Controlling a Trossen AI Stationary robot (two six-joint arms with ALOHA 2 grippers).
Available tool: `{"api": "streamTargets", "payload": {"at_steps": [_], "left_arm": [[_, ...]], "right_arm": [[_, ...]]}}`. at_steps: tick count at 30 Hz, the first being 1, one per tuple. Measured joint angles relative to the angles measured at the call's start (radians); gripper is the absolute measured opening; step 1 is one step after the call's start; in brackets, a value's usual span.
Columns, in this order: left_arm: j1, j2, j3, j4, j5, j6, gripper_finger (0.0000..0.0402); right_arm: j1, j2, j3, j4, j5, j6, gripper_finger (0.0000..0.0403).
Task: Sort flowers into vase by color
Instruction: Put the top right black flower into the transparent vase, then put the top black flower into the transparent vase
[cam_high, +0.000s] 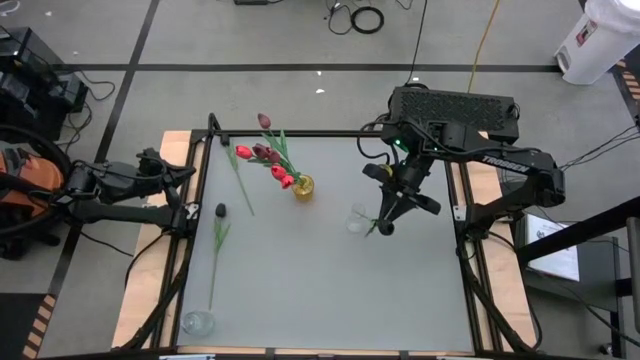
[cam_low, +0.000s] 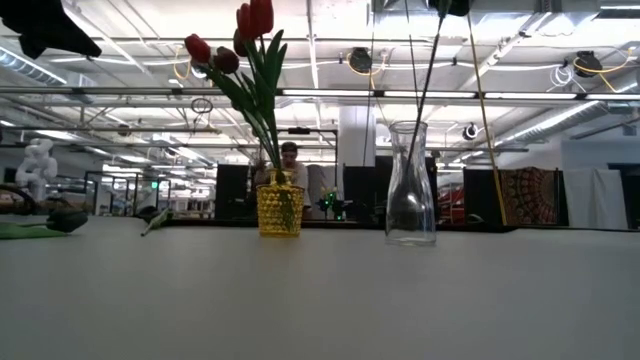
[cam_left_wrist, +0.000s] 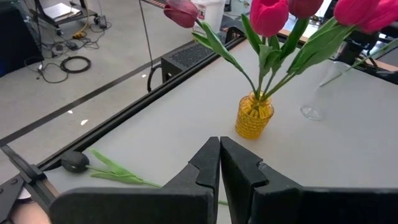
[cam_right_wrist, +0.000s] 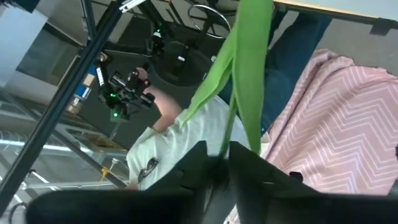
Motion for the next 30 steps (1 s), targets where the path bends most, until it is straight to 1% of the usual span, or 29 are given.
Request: {"api": "streamTargets", "payload": {"at_steps": [6,9,14,17,22,24,27,30], "left_arm": [[0.0,0.0,0.0,0.0,0.0,0.0,0.002],[0.0,0.0,0.0,0.0,0.0,0.0,0.002],[0.0,0.0,0.0,0.0,0.001,0.0,0.002],[0.0,0.0,0.0,0.0,0.0,0.0,0.002],[0.0,0.0,0.0,0.0,0.0,0.0,0.002],[0.0,0.0,0.0,0.0,0.0,0.0,0.002],[0.0,0.0,0.0,0.0,0.0,0.0,0.002],[0.0,0.0,0.0,0.0,0.0,0.0,0.002]], "right_arm": [[0.0,0.0,0.0,-0.001,0.004,-0.029,0.0119],[-0.005,0.0,0.0,-0.004,0.023,-0.036,0.0146],[-0.023,-0.002,0.0,-0.007,0.036,-0.057,0.0179],[-0.034,-0.002,0.001,-0.007,0.056,-0.06,0.0192],[-0.055,-0.002,0.001,-0.007,0.061,-0.093,0.0204],[-0.063,-0.002,0.001,-0.012,0.062,-0.106,0.0206],[-0.076,-0.008,0.001,-0.029,0.103,-0.125,0.0206],[-0.097,-0.024,0.001,-0.032,0.111,-0.155,0.0205]]}}
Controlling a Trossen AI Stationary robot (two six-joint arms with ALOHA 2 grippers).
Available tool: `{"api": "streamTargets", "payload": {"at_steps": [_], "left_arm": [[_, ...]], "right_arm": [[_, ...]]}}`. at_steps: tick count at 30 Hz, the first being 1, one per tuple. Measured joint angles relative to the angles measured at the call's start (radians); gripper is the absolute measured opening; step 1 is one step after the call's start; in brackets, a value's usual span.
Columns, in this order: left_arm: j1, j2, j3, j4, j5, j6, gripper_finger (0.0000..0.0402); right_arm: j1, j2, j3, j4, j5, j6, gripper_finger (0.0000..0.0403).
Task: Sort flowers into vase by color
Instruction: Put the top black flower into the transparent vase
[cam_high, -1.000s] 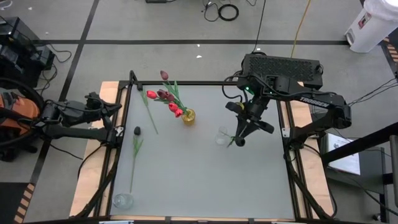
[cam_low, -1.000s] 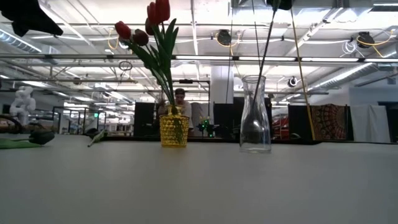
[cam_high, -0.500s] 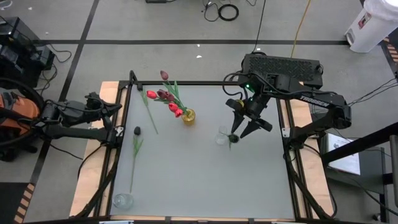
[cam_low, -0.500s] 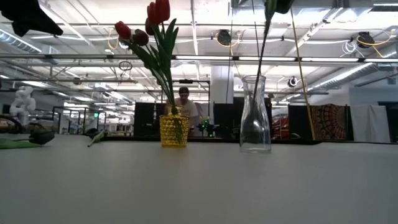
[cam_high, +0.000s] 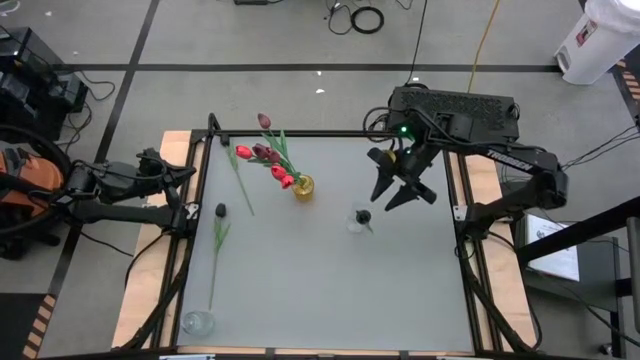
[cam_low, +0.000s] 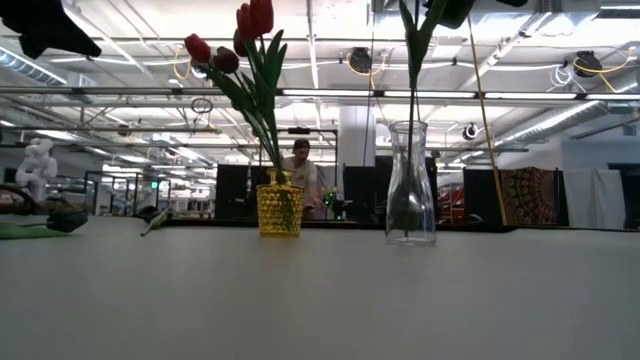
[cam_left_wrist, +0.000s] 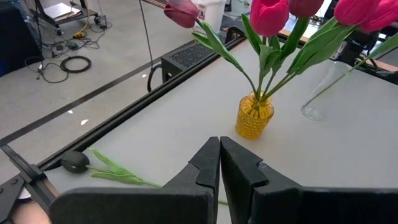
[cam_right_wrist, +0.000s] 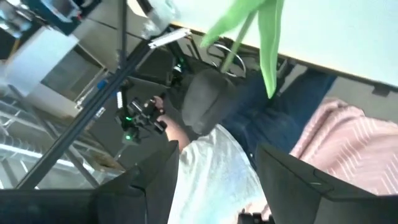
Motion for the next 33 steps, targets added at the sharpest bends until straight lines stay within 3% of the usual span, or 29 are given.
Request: {"api": "streamTargets", "payload": {"at_steps": [9,13,18,25,33], "left_arm": [[0.0,0.0,0.0,0.0,0.001,0.0,0.002],[0.0,0.0,0.0,0.024,0.056,-0.001,0.002],[0.0,0.0,0.0,0.111,0.137,-0.002,0.002],[0.0,0.0,0.0,0.238,0.219,-0.019,0.002],[0.0,0.021,0.0,0.238,0.228,-0.134,0.0017]], "right_arm": [[-0.055,-0.1,0.001,0.045,0.088,-0.036,0.0205],[-0.055,-0.144,0.001,0.104,0.144,-0.083,0.0189],[-0.046,-0.203,0.001,0.168,0.248,-0.197,0.0133],[-0.012,-0.271,0.001,0.183,0.429,-0.371,0.0016],[0.012,-0.33,0.001,0.182,0.451,-0.582,0.0002]]}}
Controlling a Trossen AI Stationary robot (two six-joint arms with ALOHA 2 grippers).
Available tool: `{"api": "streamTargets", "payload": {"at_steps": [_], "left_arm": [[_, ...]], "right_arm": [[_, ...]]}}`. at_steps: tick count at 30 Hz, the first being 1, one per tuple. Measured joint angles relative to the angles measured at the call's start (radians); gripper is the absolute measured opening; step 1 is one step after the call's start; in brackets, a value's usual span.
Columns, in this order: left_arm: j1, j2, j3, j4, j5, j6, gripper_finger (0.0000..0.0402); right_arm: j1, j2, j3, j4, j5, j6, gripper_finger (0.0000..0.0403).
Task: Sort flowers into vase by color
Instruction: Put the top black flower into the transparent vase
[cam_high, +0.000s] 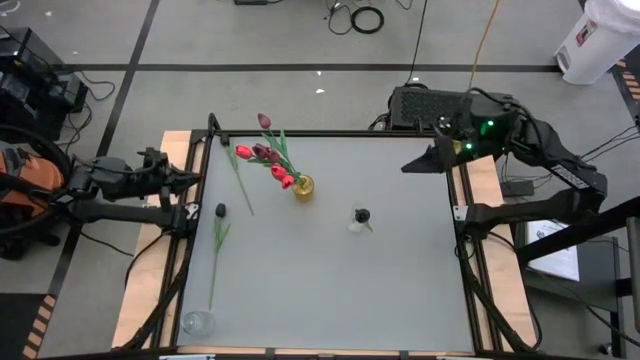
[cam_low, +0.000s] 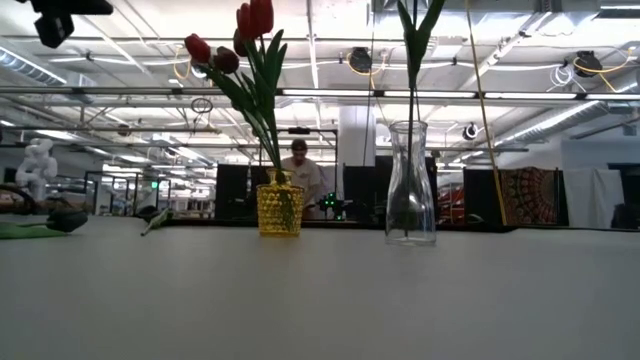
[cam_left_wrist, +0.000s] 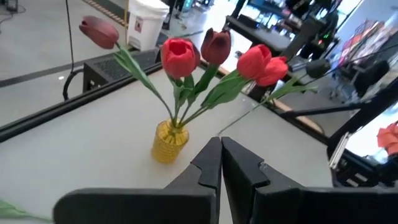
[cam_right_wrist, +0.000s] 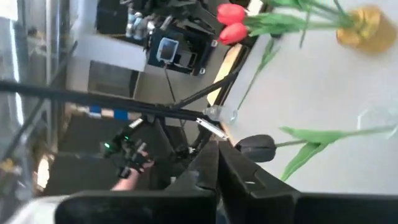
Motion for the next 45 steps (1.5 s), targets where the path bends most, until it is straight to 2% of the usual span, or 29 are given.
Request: {"api": "streamTargets", "payload": {"at_steps": [7,16,20,28,36,40,45], "left_arm": [[0.0,0.091,0.0,0.001,-0.005,-0.004,0.0004],[0.0,0.162,0.05,-0.004,-0.023,-0.08,0.0004],[0.0,0.175,0.089,-0.007,-0.05,-0.083,0.0004],[0.0,0.25,0.151,-0.035,-0.034,-0.131,0.0004],[0.0,0.363,0.238,-0.381,-0.043,-0.132,0.0004],[0.0,0.351,0.239,-0.471,-0.083,-0.166,0.0004],[0.0,0.318,0.239,-0.528,-0.109,-0.216,0.0004]], "right_arm": [[0.052,-0.095,0.0,-0.041,0.075,-0.278,0.0001],[0.062,-0.308,-0.001,-0.292,0.274,-0.488,0.0001],[0.062,-0.391,-0.002,-0.336,0.349,-0.522,0.0],[0.06,-0.535,-0.002,-0.443,0.414,-0.49,0.0],[0.013,-0.597,-0.036,-0.436,0.461,-0.466,0.0],[-0.017,-0.598,-0.102,-0.432,0.476,-0.51,0.0],[-0.031,-0.597,-0.222,-0.296,0.483,-0.513,0.0]]}}
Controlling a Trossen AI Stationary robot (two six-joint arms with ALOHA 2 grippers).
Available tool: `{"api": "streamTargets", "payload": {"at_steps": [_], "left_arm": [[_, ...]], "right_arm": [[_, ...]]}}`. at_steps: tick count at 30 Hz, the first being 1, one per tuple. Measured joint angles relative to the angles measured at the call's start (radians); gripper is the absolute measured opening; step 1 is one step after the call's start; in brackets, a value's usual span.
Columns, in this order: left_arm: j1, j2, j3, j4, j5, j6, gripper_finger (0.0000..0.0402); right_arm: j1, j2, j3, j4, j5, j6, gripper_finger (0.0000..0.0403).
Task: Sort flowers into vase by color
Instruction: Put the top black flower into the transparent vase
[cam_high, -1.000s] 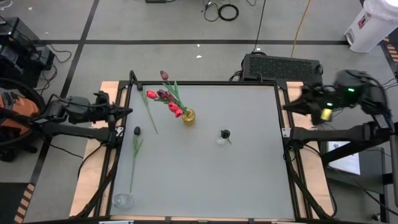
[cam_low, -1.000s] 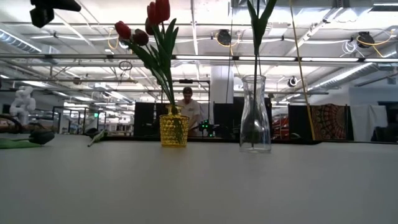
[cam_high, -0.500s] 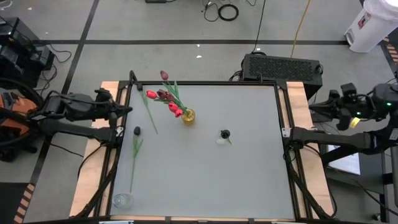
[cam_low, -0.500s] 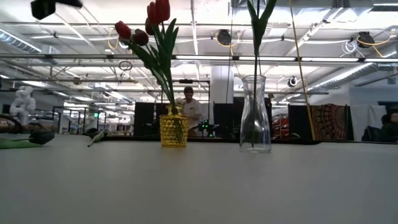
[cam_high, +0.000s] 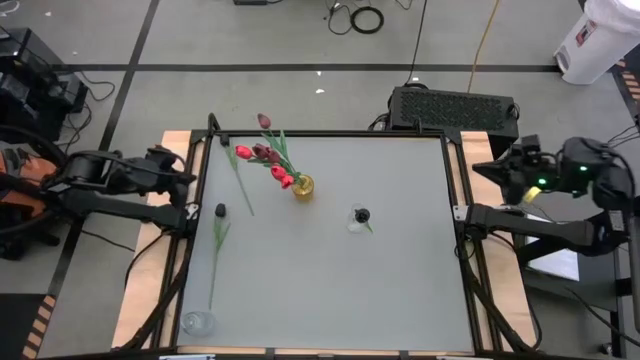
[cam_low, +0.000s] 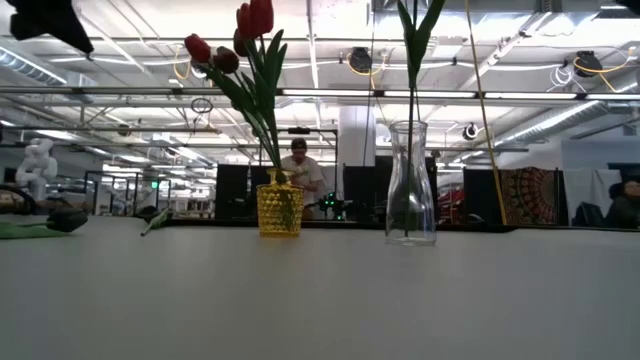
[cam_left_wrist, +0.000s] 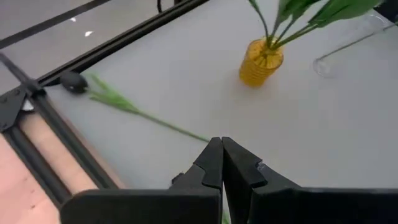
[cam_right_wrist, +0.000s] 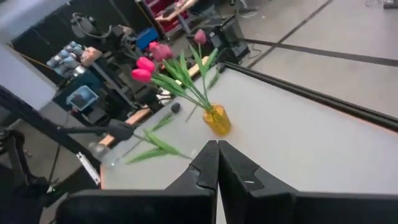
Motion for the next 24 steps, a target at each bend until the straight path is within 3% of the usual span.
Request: {"api": "streamTargets", "payload": {"at_steps": [7,11,19,24], "left_arm": [[0.0,-0.023,-0.016,-0.009,0.004,-0.016,0.0004],[0.0,-0.026,-0.034,-0.011,0.04,0.053,0.0004],[0.0,-0.033,-0.04,0.0,0.077,0.137,0.0004],[0.0,-0.042,-0.04,-0.009,0.106,0.044,0.0004]], "right_arm": [[0.0,0.0,-0.155,0.304,-0.029,0.022,0.0],[0.0,0.0,-0.217,0.411,-0.083,0.023,0.0],[0.001,0.0,-0.248,0.424,-0.11,0.068,0.0],[0.001,0.0,-0.248,0.425,-0.11,0.079,0.0]]}}
